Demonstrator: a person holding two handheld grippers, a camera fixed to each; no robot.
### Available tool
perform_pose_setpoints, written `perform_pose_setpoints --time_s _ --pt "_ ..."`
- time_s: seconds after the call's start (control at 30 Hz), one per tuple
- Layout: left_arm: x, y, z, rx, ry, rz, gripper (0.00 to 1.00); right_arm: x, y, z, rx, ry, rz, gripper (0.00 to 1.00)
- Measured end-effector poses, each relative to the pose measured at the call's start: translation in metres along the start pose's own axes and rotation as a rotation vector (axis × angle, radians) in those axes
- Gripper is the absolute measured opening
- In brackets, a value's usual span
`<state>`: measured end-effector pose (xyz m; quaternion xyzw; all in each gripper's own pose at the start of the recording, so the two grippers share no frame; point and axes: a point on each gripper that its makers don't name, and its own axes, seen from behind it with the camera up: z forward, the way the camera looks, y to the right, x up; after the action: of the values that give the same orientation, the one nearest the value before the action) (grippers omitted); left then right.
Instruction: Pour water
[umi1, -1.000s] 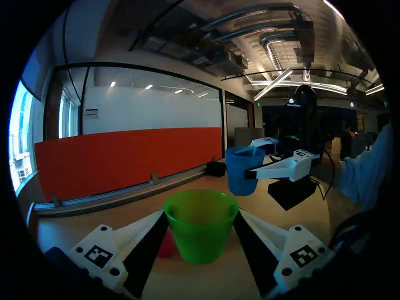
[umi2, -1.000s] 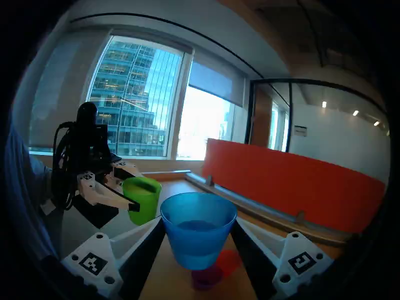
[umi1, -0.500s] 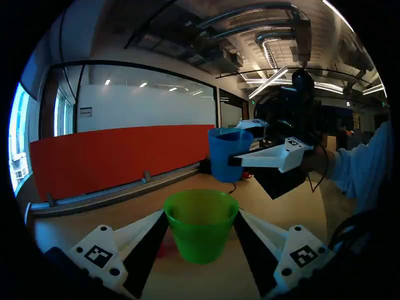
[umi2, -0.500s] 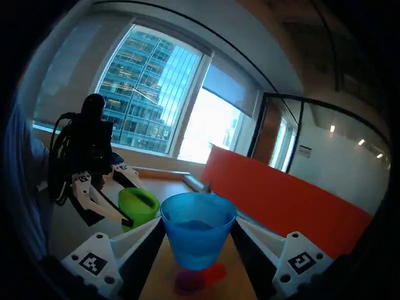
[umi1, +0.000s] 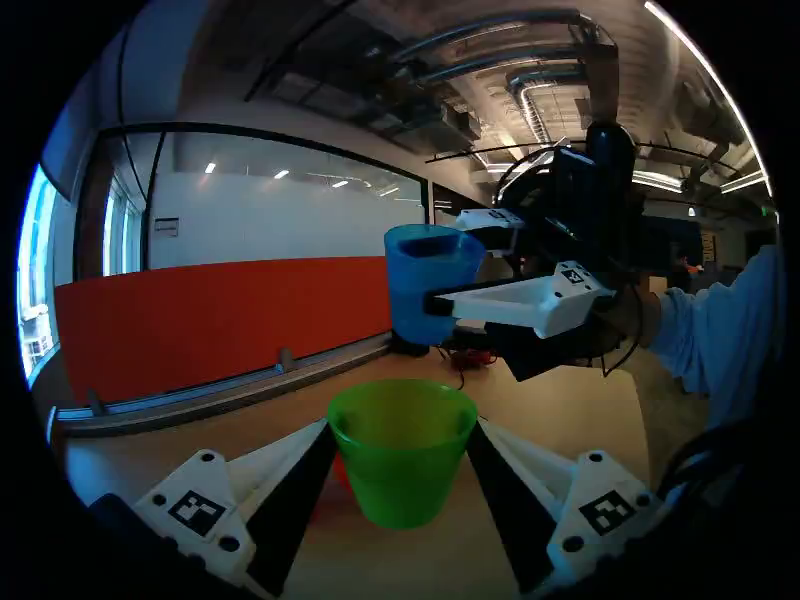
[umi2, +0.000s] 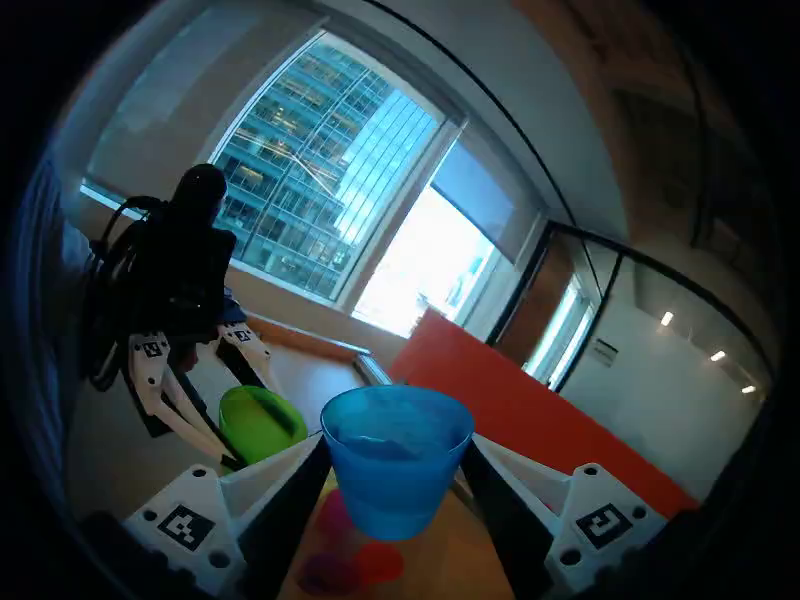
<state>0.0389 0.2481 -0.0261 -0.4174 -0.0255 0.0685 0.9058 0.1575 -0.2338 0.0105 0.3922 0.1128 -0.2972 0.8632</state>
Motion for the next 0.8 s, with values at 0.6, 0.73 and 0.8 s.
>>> perform_pose_setpoints --time_s 0.6,0.73,0.8 --pt "0.005 0.007 0.006 -0.02 0.011 -0.006 0.87 0.026 0.026 0.017 -0.025 -0.008 -0.263 0.89" --pt "0.006 0.009 0.006 -0.023 0.014 -0.005 0.87 0.029 0.027 0.021 -0.026 -0.013 -0.317 0.89" --pt "0.006 0.009 0.007 -0.025 0.015 -0.004 0.87 0.03 0.029 0.023 -0.028 -0.016 -0.344 0.89"
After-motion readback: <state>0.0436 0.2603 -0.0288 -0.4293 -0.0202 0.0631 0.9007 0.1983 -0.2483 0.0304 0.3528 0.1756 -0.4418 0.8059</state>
